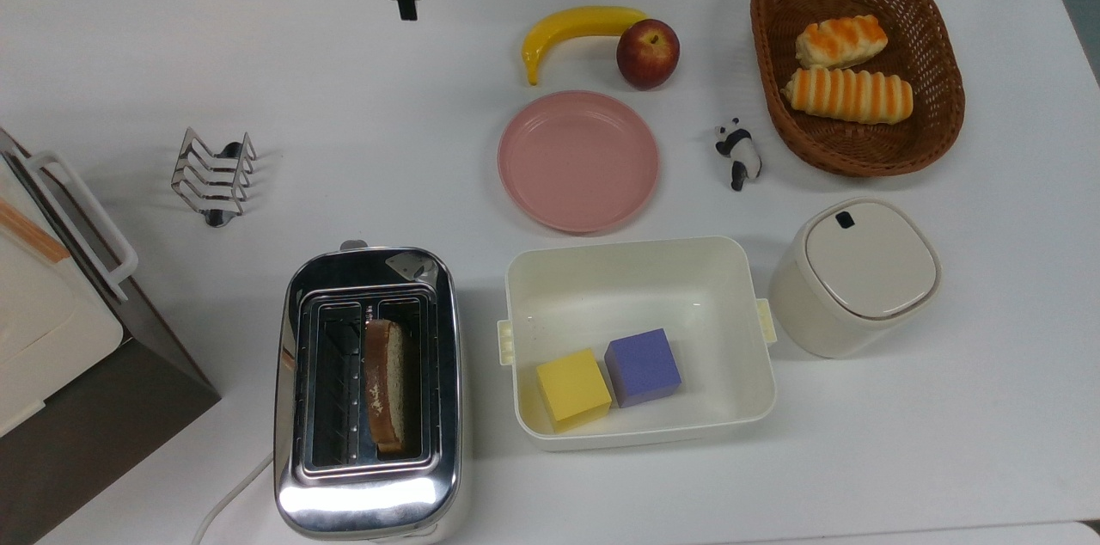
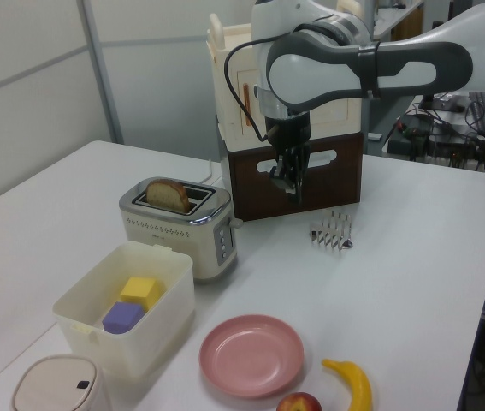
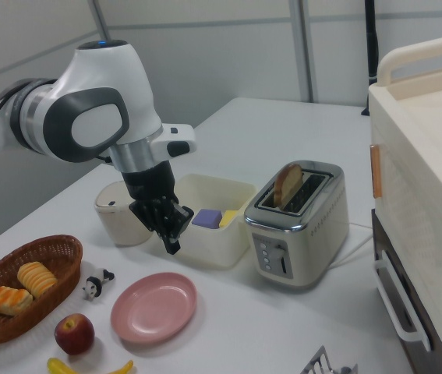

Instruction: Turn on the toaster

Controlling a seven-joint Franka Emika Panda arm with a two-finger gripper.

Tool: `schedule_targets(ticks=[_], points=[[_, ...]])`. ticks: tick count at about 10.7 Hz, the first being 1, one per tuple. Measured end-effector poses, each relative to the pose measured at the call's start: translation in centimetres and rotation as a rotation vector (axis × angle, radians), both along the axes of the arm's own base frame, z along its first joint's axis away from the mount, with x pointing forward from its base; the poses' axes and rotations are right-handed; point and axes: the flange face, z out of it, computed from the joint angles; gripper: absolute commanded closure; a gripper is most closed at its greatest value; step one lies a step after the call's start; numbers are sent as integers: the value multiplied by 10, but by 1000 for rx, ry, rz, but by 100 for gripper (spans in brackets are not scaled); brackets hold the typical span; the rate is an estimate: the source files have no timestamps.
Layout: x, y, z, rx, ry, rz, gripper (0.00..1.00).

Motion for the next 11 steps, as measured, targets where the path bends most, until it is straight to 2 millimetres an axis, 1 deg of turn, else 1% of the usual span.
schedule_targets(ticks=[2,4,5,6,9,10,11], points=[[3,1,-3,-1,-3,2,100],[19,1,-9,-9,-76,5,100],[29,-2,-18,-15,-102,3,100],[38,-8,-27,-22,-121,-2,100],[67,-38,-53,-49,-148,18,100],[77,-45,-62,-57,-179,20,100],[86,-48,-73,-65,-202,22,100]])
